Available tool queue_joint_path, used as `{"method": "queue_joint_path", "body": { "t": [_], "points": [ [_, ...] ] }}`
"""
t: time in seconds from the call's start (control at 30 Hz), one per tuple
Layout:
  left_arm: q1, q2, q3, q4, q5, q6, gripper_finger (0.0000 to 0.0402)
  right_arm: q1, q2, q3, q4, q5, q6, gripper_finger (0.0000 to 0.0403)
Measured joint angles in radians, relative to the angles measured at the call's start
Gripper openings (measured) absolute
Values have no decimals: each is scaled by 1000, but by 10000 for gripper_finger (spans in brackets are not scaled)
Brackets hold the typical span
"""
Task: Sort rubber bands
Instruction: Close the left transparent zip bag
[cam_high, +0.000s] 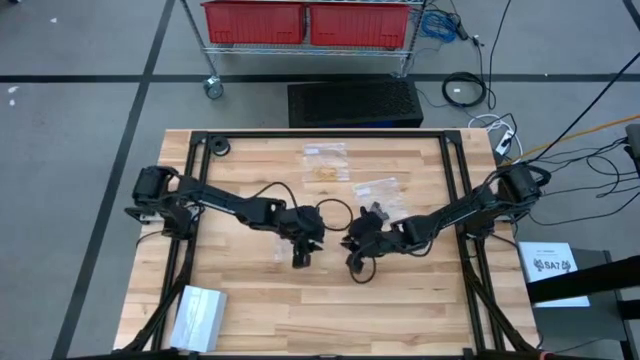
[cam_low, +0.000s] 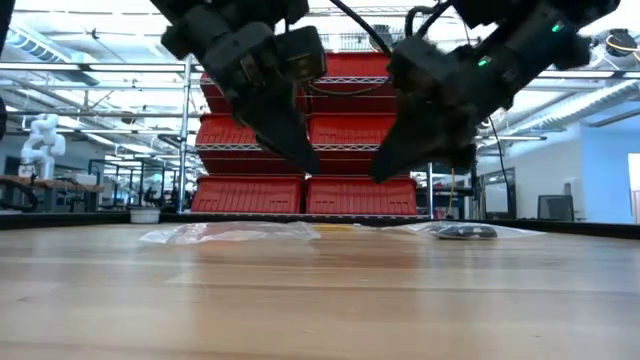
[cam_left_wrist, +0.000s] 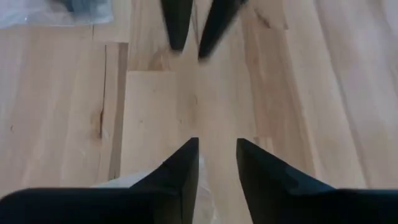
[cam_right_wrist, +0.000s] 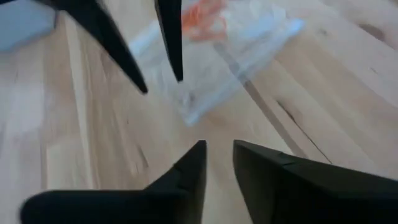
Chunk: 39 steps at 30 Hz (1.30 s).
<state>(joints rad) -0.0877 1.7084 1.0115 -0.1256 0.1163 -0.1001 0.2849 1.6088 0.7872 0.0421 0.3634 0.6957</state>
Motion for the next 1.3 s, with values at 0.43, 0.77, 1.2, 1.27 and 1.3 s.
{"method": "queue_joint_path", "body": {
  "t": [0.43,0.77,1.2,1.27,1.3],
  "points": [
    [48,-236,-229,-28,-165,10,10,-104,293,1,519,29,-1,190],
    [154,-572,-578,377,-170,-77,9,-196,434,162,493,-3,-64,181],
    [267,-768,-690,326,-147,-120,7,-253,479,286,338,-6,-184,24],
    [298,-776,-741,387,-97,-142,7,-253,445,286,297,-5,-218,8],
    [311,-777,-766,428,-78,-152,7,-253,427,287,275,-5,-234,9]
  ]
}}
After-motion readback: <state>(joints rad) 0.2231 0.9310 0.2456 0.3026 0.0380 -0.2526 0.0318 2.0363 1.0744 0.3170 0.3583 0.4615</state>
